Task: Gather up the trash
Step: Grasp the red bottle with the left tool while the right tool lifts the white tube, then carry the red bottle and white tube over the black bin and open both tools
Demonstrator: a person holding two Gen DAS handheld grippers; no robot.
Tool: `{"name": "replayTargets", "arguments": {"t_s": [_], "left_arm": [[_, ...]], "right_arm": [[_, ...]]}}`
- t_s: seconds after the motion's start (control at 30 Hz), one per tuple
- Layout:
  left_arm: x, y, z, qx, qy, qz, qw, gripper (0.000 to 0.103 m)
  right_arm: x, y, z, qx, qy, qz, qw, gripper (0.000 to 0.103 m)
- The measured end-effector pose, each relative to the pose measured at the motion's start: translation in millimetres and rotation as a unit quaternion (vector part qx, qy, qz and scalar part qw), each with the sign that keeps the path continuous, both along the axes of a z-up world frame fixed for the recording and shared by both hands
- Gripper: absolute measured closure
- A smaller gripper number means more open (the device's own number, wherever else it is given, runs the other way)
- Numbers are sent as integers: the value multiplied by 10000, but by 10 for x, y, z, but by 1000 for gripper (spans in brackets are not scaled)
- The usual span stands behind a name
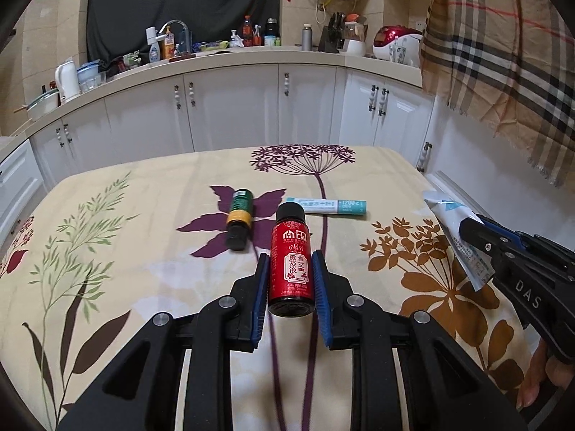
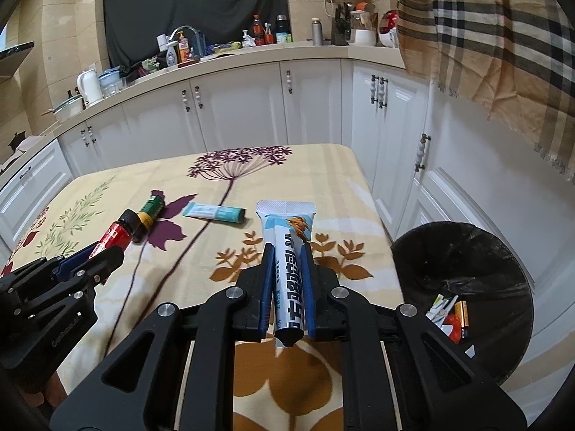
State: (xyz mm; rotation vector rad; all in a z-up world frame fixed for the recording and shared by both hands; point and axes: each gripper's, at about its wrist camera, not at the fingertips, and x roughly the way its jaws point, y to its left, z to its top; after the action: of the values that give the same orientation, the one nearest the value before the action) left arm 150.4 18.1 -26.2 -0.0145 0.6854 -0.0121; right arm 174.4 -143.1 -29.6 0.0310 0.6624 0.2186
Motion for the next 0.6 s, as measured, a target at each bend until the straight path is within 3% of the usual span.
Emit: {"name": "replayTargets", "arguments": {"t_s": [0.3,0.6], "left_arm": [[-131,77,64,-12,-141,23,9999,78],[-147,-97,190,-141,-343,-292,9989,78]], "right_arm": [[-95,80,97,-45,-117,35,9999,89],[-170,-168,201,-117,-252,-359,9990,89]]}}
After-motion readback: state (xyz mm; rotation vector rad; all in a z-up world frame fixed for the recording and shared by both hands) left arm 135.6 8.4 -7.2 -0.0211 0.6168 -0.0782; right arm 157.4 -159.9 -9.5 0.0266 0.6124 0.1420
